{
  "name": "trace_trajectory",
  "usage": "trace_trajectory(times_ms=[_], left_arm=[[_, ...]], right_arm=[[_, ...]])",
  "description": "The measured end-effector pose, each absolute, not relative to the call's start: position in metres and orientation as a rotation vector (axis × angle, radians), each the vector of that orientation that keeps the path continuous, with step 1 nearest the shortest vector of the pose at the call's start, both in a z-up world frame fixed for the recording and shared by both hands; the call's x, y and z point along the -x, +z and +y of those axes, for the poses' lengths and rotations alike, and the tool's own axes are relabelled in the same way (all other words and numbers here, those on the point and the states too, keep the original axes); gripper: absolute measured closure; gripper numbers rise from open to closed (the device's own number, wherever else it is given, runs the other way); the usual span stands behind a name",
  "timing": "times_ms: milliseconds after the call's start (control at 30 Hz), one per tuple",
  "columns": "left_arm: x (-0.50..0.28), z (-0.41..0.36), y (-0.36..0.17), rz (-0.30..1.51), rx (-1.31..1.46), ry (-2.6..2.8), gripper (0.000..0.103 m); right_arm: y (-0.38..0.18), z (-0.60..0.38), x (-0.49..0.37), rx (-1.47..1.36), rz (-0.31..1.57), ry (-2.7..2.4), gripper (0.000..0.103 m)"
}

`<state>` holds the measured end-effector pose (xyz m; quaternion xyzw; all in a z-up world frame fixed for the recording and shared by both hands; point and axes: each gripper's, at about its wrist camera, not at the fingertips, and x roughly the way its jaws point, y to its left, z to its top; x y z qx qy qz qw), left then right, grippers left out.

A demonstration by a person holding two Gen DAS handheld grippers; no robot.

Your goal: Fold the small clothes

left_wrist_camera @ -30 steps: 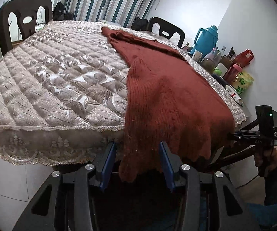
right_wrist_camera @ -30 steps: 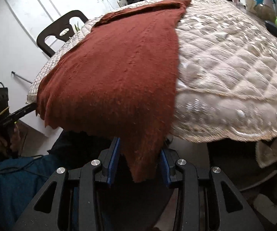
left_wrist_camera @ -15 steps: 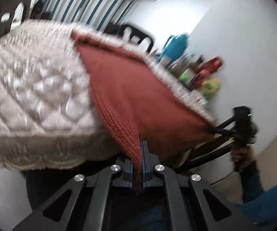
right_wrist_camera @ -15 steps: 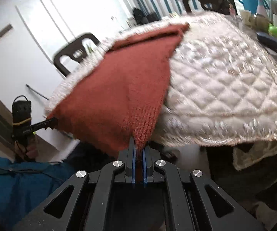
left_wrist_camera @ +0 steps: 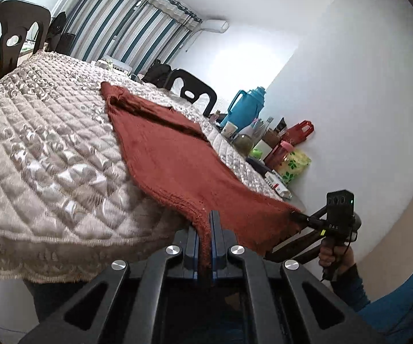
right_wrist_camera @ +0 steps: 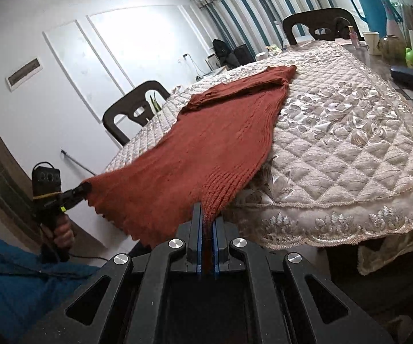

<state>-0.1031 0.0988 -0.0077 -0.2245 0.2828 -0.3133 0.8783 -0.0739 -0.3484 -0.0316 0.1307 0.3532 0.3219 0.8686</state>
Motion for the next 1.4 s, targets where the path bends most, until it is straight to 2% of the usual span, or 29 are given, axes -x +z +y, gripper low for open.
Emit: trace_trajectory(times_ms=[267, 600, 900, 1333, 1400], left_arm=[[0.076, 0.104, 0.019, 0.505, 0.469, -0.658, 0.096], [0.004, 0.122, 0.026, 0.51, 0.571, -0.555, 0.096], [-0.071, 0.127, 0.011, 0.615, 0.659, -0.445, 0.096], [-0.162, 0.131, -0.032, 0.841, 0.755, -0.335, 0.096], [-0.171, 0.134, -0.046, 0.898, 0.796, -0.314, 0.096]], right_arm=[[-0.013, -0.349, 0.061, -0.36, 0.618, 0.699, 0.098], [0.004, -0.353, -0.009, -0.443, 0.584, 0.68, 0.098], [0.003, -0.347, -0.093, -0.502, 0.666, 0.658, 0.098], [-0.05, -0.36, -0.182, -0.703, 0.86, 0.528, 0.098], [-0.06, -0.364, -0.189, -0.765, 0.896, 0.499, 0.095]])
